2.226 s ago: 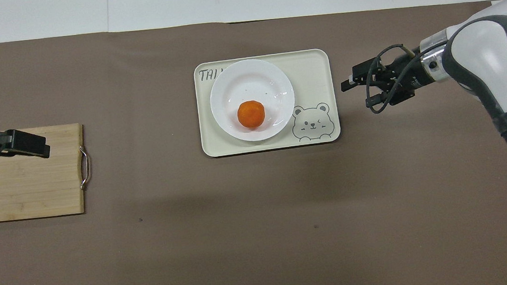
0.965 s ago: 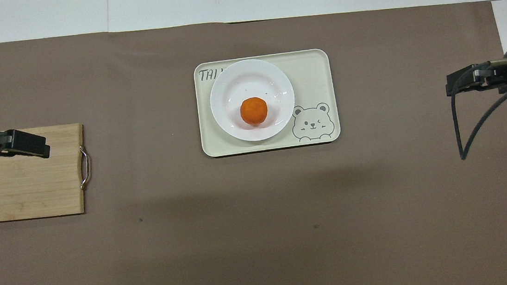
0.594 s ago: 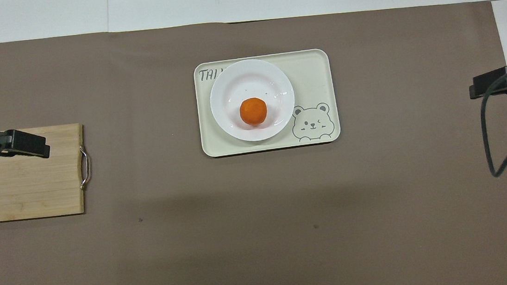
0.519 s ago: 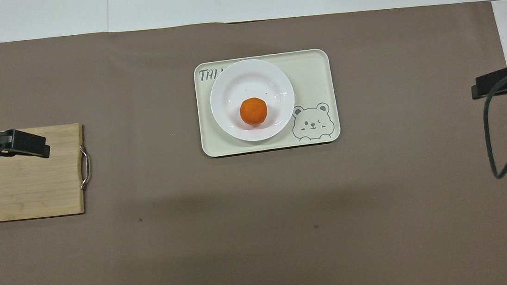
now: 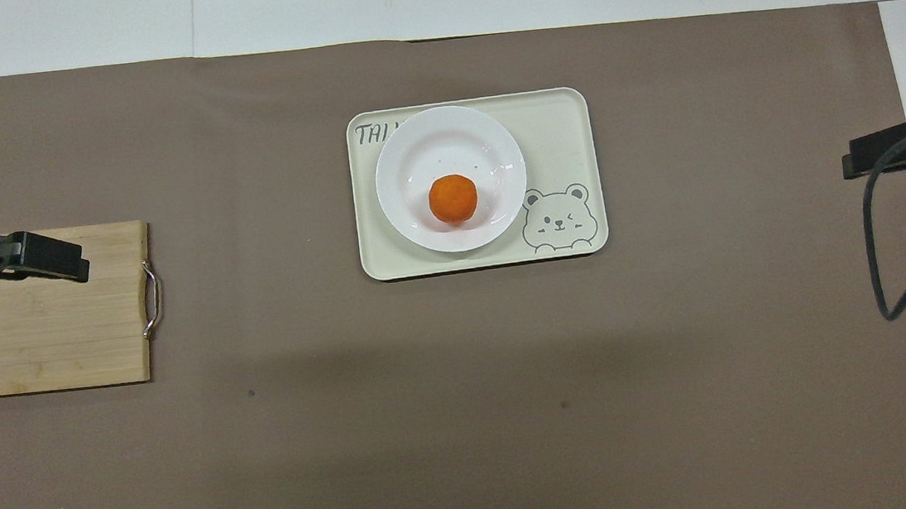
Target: Place orange and plate with both arms
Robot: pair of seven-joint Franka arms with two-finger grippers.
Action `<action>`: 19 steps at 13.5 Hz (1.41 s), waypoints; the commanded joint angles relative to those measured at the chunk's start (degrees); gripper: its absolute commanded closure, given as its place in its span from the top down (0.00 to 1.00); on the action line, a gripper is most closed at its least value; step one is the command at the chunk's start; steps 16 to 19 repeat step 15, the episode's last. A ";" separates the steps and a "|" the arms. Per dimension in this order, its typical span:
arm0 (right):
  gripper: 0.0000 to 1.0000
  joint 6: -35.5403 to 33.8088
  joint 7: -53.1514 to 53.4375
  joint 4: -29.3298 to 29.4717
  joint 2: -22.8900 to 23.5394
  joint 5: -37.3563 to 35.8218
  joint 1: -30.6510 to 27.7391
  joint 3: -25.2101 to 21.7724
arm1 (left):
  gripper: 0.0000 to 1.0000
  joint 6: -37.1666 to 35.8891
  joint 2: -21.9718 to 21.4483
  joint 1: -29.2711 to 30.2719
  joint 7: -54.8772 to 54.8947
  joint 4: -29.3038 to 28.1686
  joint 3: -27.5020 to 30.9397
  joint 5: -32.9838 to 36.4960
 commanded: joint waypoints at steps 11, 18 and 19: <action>1.00 -2.78 -3.14 -1.85 -1.13 2.24 -0.70 -0.20 | 1.00 -1.28 0.72 0.17 0.03 1.60 -0.06 1.13; 1.00 -2.87 -3.06 -1.94 -1.13 3.05 -1.22 -0.38 | 1.00 -1.28 0.72 0.17 0.03 1.60 -0.06 1.13; 1.00 -2.87 -3.06 -1.94 -1.13 3.05 -1.22 -0.38 | 1.00 -1.28 0.72 0.17 0.03 1.60 -0.06 1.13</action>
